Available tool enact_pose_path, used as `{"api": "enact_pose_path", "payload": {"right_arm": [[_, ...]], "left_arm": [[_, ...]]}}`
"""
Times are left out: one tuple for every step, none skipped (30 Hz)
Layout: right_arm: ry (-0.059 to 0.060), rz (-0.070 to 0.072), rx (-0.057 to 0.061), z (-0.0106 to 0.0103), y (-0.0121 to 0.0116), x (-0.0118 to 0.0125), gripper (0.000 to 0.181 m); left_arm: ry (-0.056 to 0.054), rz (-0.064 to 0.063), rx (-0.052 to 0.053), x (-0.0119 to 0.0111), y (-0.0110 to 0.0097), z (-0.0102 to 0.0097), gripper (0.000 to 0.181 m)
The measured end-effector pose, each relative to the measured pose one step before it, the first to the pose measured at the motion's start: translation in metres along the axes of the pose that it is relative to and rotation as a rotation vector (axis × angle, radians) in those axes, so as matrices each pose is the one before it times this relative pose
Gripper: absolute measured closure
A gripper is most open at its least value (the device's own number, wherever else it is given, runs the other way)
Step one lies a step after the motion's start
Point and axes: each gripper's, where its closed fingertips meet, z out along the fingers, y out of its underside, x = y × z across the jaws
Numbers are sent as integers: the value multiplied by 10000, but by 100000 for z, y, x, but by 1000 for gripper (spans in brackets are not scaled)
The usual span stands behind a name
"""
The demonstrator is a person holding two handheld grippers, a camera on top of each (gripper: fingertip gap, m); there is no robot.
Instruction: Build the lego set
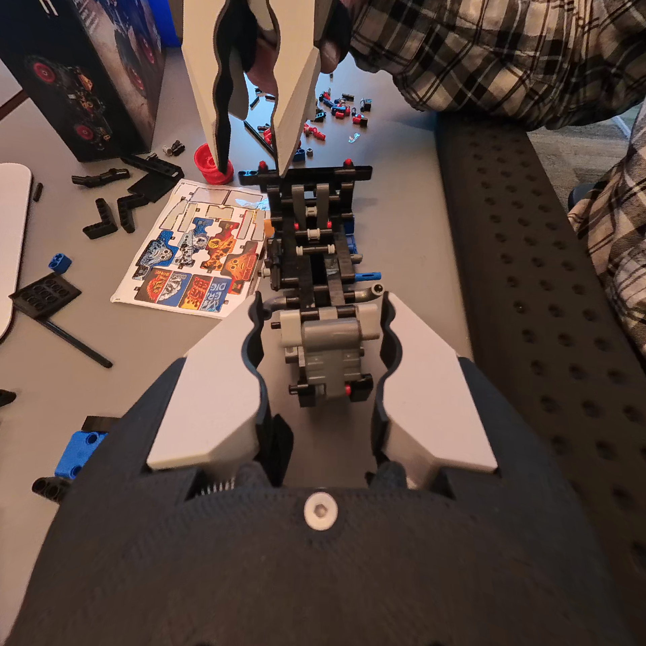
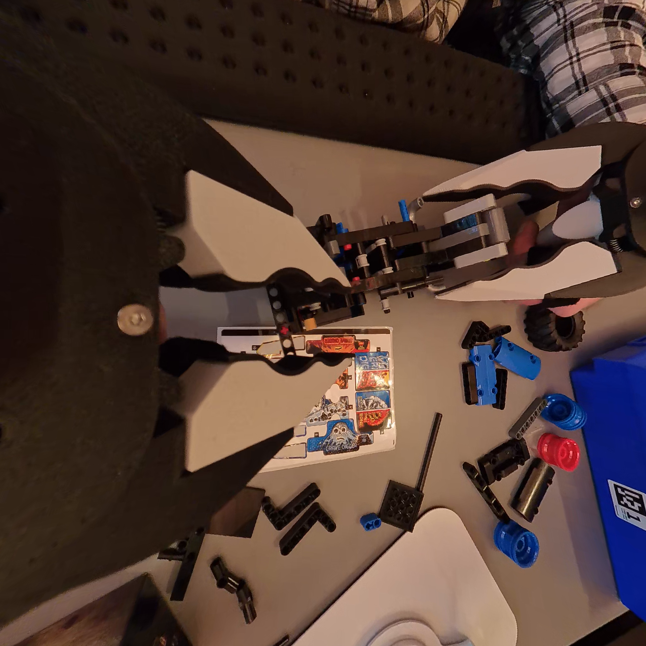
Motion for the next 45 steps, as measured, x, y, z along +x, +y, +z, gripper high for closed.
{"api": "enact_pose_path", "payload": {"right_arm": [[-13, -3, -6, 7, 13, -24, 150], [-17, -7, -6, 19, 17, -33, 150], [-11, -9, -8, 16, 9, -32, 150], [-8, -16, -9, 20, 7, -31, 150], [-7, -12, -6, 18, 19, -30, 150], [-8, -1, -5, 14, 5, -11, 150], [-4, -1, -2, 22, 10, -6, 150], [-2, -4, 1, 7, 7, 0, 150], [-3, -2, 4, -3, -1, -8, 150], [-10, 0, 0, 7, 7, -13, 150], [-7, -3, -2, 4, -1, -16, 150], [-1, -6, -1, -7, 7, -3, 150], [6, -2, 0, -11, 9, 11, 150], [9, 1, 9, -16, -8, 21, 150], [7, 5, 5, -30, 7, 17, 150], [8, 4, 3, -32, -4, 25, 150], [10, 2, 13, -43, -15, 16, 150], [13, 2, 16, -42, -31, 12, 150], [4, -2, 12, -46, -36, -6, 150], [0, -10, 1, -24, -5, -21, 151], [2, -7, -5, -9, 12, 2, 151], [-1, 2, -4, 4, 13, -3, 151], [1, 2, -11, 11, 26, 7, 151], [-2, 4, -13, 10, 40, 11, 150], [-6, 7, -5, 10, 21, 2, 151], [6, -1, -9, -11, 29, 11, 151], [3, -2, 1, -10, 8, 8, 151], [-3, 9, 8, -11, -12, 5, 151], [4, 8, 0, -4, 15, 17, 151], [1, 3, -9, 12, 23, 7, 151], [-4, 4, -6, 14, 19, -1, 151], [-6, -1, -9, 22, 16, -17, 151], [-7, -4, -16, 23, 34, -14, 150], [-8, 1, -12, 16, 35, -4, 150], [-4, 6, -1, 6, 7, 4, 151], [-2, 7, 1, -3, 13, 8, 151], [0, 5, 0, -5, 17, -1, 150], [3, -3, -2, -14, 1, -1, 151], [3, -4, -1, -6, 6, 2, 151], [3, -1, 4, -15, -16, -1, 151], [3, 1, 4, -25, 4, 6, 151], [5, -2, 7, -19, -16, 8, 151], [5, -1, 2, -28, -5, 2, 150], [8, 1, 2, -33, -1, 13, 151], [3, 0, 6, -25, -11, -2, 150]], "left_arm": [[-14, 24, -9, 7, 21, -19, 116], [-10, 19, -10, 9, 2, -5, 116], [-13, 29, -12, 3, 10, 4, 116], [-16, 34, -13, -4, 4, -2, 116], [-12, 26, -6, 0, -3, -3, 116], [5, 47, 15, 38, -36, -23, 118], [24, 69, 10, 99, -41, -25, 121], [-47, 82, -17, -10, 1, 8, 121], [-17, 36, -12, 14, -2, 22, 121], [5, -2, -19, 9, 20, -1, 121], [-13, 8, -6, -17, 20, -5, 121], [-34, 4, -13, -58, 22, -15, 121], [-44, 6, -23, -72, 55, 5, 121], [-2, -7, 3, -12, -12, -3, 120], [27, -13, 11, 39, -29, -9, 119], [-6, 7, -9, -12, 13, -7, 118], [-23, 12, -14, -26, 27, -22, 118], [-13, 2, 1, -26, -1, -40, 118], [4, 6, 14, 15, -18, -54, 119], [-8, 26, 5, 5, 0, -50, 120], [-27, 32, -13, -18, 23, -39, 121], [-8, 18, 0, 4, 14, -25, 122], [10, 12, 3, 26, 6, -17, 123], [9, 26, -9, 8, 13, -7, 124], [2, 44, -19, 22, 32, 14, 126], [-15, 43, -23, 5, 41, 5, 127], [-1, 39, -28, 36, 37, 20, 127], [-7, 51, -36, 39, 34, 15, 128], [-31, 64, -32, -2, 45, 27, 128], [-35, 60, -19, -7, -1, 4, 129], [-29, 63, -31, 8, 36, -1, 130], [-71, 80, -41, -56, 45, -3, 131], [-100, 109, -56, -75, 55, 13, 133], [-75, 107, -62, -19, 32, 14, 133], [-62, 78, -57, -2, 13, 19, 133], [-54, 71, -39, 1, 12, 12, 133], [-54, 73, -35, -6, 11, 26, 133], [-65, 76, -41, -38, 27, 10, 133], [-76, 92, -49, -50, 27, 14, 133], [-77, 113, -49, -18, 23, 2, 133], [-87, 126, -57, -36, 12, 6, 133], [-77, 120, -52, -2, 1, 24, 133], [-72, 111, -44, -3, -11, 30, 133], [-65, 99, -44, 1, -11, 30, 133], [-50, 84, -34, 5, -5, 16, 133]]}}
